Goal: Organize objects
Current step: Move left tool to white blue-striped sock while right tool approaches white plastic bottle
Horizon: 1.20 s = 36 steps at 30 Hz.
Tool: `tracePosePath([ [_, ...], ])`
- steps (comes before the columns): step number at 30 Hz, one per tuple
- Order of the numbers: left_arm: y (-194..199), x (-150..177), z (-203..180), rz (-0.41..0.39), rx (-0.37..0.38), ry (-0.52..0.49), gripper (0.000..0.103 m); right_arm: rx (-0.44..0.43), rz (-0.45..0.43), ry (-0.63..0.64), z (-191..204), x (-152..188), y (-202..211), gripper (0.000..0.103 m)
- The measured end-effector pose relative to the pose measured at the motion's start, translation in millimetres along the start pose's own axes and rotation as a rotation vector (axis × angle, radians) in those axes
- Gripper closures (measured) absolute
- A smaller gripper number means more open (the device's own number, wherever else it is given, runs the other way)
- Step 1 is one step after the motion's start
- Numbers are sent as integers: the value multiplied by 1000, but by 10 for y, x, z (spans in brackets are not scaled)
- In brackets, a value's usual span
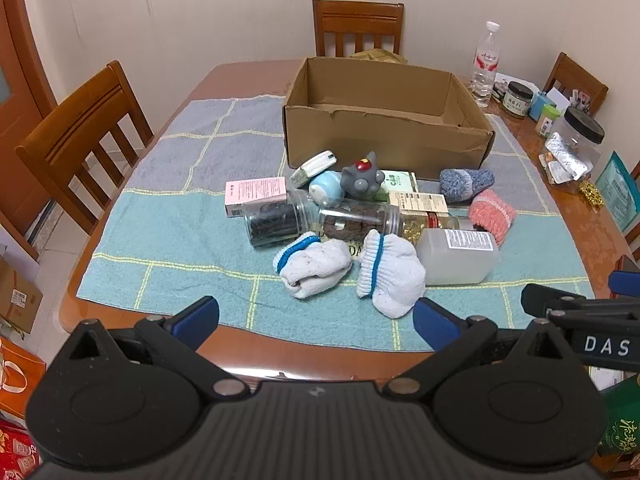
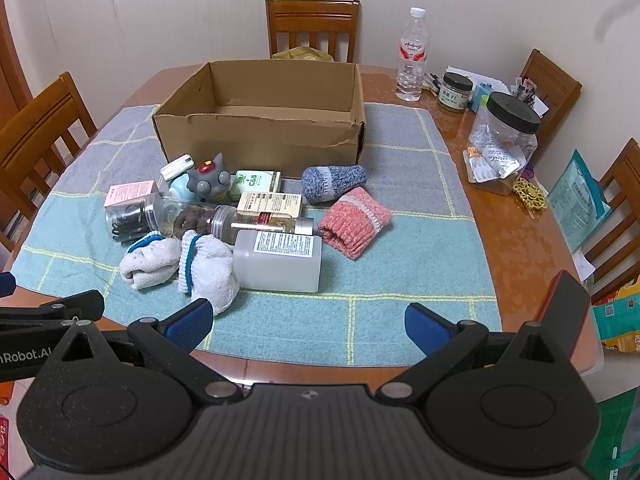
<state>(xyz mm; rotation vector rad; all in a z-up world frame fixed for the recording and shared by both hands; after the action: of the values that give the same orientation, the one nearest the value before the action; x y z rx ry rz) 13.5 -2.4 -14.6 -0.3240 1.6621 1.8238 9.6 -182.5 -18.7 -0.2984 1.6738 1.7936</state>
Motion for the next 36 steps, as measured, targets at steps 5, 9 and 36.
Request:
tracePosePath([
  [5,26,2,-30,-4,-5,1,1,-11,-11,3,-30,13,43,0],
  [9,42,9,-55,-4,-7,3,1,-16,-24,9,-55,17,70,0],
  [36,-208,-34,2,-83,60,-122,1,-89,-52,23,14,11,-13,0],
])
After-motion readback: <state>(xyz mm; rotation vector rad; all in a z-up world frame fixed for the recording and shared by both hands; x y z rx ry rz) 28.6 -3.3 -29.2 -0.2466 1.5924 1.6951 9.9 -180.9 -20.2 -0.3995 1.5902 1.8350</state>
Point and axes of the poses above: each gripper's, at about its wrist camera, not at the fingertips, and y roughly against the way its jaws point, z to its left, x to its underside, the point moved 2 cm from there along -y, roughly the way its jaws point, and after that the axes turned 15 degrees about -y, right-handed, at the moved point
